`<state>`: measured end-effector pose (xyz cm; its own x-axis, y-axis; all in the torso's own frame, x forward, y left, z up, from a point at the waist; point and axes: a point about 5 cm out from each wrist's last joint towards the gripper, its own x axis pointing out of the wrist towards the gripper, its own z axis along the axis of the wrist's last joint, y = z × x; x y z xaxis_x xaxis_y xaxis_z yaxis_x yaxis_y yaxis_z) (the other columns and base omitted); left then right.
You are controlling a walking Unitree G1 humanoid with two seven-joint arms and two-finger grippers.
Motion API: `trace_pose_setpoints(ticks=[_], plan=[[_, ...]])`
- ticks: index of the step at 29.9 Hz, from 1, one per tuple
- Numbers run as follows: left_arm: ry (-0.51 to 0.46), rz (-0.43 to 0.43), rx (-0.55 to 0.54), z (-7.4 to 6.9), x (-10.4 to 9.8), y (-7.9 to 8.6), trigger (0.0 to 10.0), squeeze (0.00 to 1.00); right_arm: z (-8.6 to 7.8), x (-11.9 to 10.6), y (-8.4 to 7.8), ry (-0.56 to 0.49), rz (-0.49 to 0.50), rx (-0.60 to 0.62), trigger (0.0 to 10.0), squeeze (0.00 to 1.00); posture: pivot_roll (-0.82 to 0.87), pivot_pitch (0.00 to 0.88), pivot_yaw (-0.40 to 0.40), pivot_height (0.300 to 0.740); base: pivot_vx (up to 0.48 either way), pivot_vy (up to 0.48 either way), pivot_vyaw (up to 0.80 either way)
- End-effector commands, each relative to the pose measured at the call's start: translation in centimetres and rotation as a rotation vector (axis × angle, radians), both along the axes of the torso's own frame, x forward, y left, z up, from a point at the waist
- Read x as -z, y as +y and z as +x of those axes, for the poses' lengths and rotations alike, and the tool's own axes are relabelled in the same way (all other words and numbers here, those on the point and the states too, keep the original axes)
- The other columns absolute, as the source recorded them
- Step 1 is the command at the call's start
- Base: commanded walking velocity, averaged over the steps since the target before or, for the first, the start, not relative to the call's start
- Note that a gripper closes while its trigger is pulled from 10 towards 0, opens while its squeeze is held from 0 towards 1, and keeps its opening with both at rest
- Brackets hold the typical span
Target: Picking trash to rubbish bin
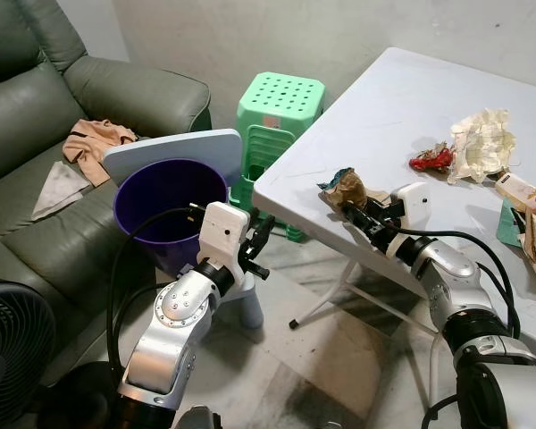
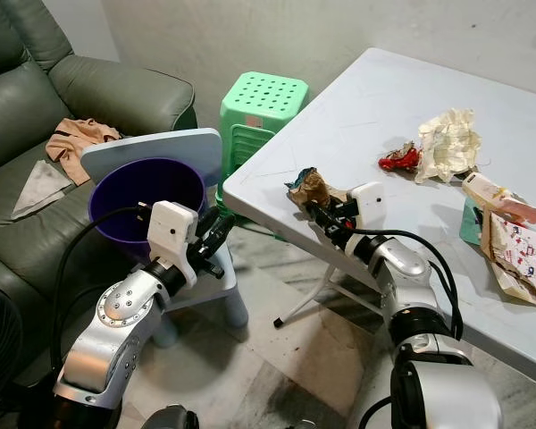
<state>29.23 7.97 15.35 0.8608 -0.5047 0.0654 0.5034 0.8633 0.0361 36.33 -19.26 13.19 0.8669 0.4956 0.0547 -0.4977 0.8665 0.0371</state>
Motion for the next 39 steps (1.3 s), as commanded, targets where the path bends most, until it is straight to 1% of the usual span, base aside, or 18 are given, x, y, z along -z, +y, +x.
trace_pose_setpoints(ticks=[1,2,3,4,5,7,10,13,14,15,16,17,19,20,24,27,28,39], plan=[[-0.019,-0.003,-0.016,0.5,-0.4,0.1,10.0,0.0,-0.1,-0.5,-0.1,-0.061,0.09,0.05,0.0,0.0,0.17,0.079,-0.006,0.715,0.0,0.0,0.0],[-0.02,-0.004,-0.017,0.6,-0.4,0.1,10.0,0.0,-0.1,-0.6,-0.1,-0.068,0.107,0.056,0.0,0.0,0.17,0.079,-0.006,0.715,0.0,0.0,0.0],[-0.025,-0.008,-0.02,0.8,-0.6,0.1,10.0,0.0,-0.2,-0.9,0.0,-0.1,0.166,0.07,0.0,0.0,0.17,0.063,-0.005,0.715,0.0,0.0,0.0],[-0.025,-0.008,-0.02,0.8,-0.6,0.1,10.0,0.0,-0.2,-0.9,0.0,-0.1,0.166,0.07,0.0,0.0,0.17,0.063,-0.005,0.715,0.0,0.0,0.0],[-0.026,-0.03,-0.033,1.1,-0.8,0.2,10.0,0.0,-0.3,-1.4,0.1,-0.137,0.254,0.094,0.0,0.0,0.16,0.054,0.0,0.715,0.0,0.0,0.0],[-0.02,-0.058,-0.053,1.6,-0.9,0.5,10.0,0.0,-0.5,-1.7,0.4,-0.169,0.321,0.101,0.0,0.0,0.15,0.043,0.004,0.715,0.0,0.0,0.0],[-0.022,-0.054,-0.059,1.7,-0.8,0.6,10.0,0.0,-0.6,-1.9,0.4,-0.185,0.341,0.11,0.0,0.0,0.15,0.033,0.005,0.715,0.0,0.0,0.0],[-0.028,-0.067,-0.089,2.3,-0.9,1.1,10.0,0.0,-1.2,-2.6,0.3,-0.249,0.427,0.182,0.0,0.0,0.14,0.012,0.005,0.715,0.0,0.0,0.0],[-0.029,-0.071,-0.108,2.5,-1.0,1.5,10.0,0.0,-1.3,-2.5,0.3,-0.237,0.428,0.217,10.0,0.0,0.14,0.001,0.004,0.715,0.0,0.0,0.0],[-0.031,-0.074,-0.152,3.0,-1.0,2.2,10.0,0.0,-1.4,-2.2,0.2,-0.214,0.414,0.295,10.0,0.0,0.14,0.0,0.002,0.715,0.0,0.0,0.0],[-0.031,-0.074,-0.152,3.0,-1.0,2.2,10.0,0.0,-1.4,-2.2,0.2,-0.214,0.414,0.295,10.0,0.0,0.14,0.0,0.002,0.715,0.0,0.0,0.0],[-0.03,-0.081,-0.198,3.5,-1.0,2.9,10.0,0.0,-1.7,-1.9,0.1,-0.208,0.387,0.361,10.0,0.0,0.14,0.0,0.002,0.715,0.0,0.0,0.0],[-0.029,-0.086,-0.215,3.6,-1.1,3.2,10.0,0.0,-1.8,-1.7,0.2,-0.208,0.375,0.379,10.0,0.0,0.14,0.0,0.002,0.715,0.0,0.0,0.0],[-0.045,-0.078,-0.246,3.8,-1.2,3.9,10.0,0.0,-1.9,-1.0,0.1,-0.171,0.305,0.443,10.0,0.0,0.14,0.0,-0.005,0.715,0.0,0.0,0.0],[-0.046,-0.06,-0.262,3.9,-1.1,4.3,10.0,0.0,-2.0,-0.6,0.0,-0.157,0.234,0.472,10.0,0.0,0.15,0.0,-0.008,0.715,0.0,0.0,0.0],[-0.039,-0.021,-0.346,4.4,-0.6,5.8,10.0,0.0,-2.5,0.0,0.4,-0.163,0.101,0.49,10.0,0.0,0.15,0.0,-0.011,0.715,0.0,0.0,0.0],[-0.037,-0.024,-0.353,4.4,-0.6,6.0,10.0,0.0,-2.6,0.2,0.6,-0.158,0.083,0.473,10.0,0.0,0.15,0.0,-0.012,0.715,0.0,0.0,0.0],[-0.042,-0.097,-0.42,4.3,-0.2,7.7,10.0,0.0,-3.6,0.8,1.3,-0.146,0.072,0.52,10.0,0.0,0.14,0.0,-0.011,0.715,0.0,0.0,0.0]])
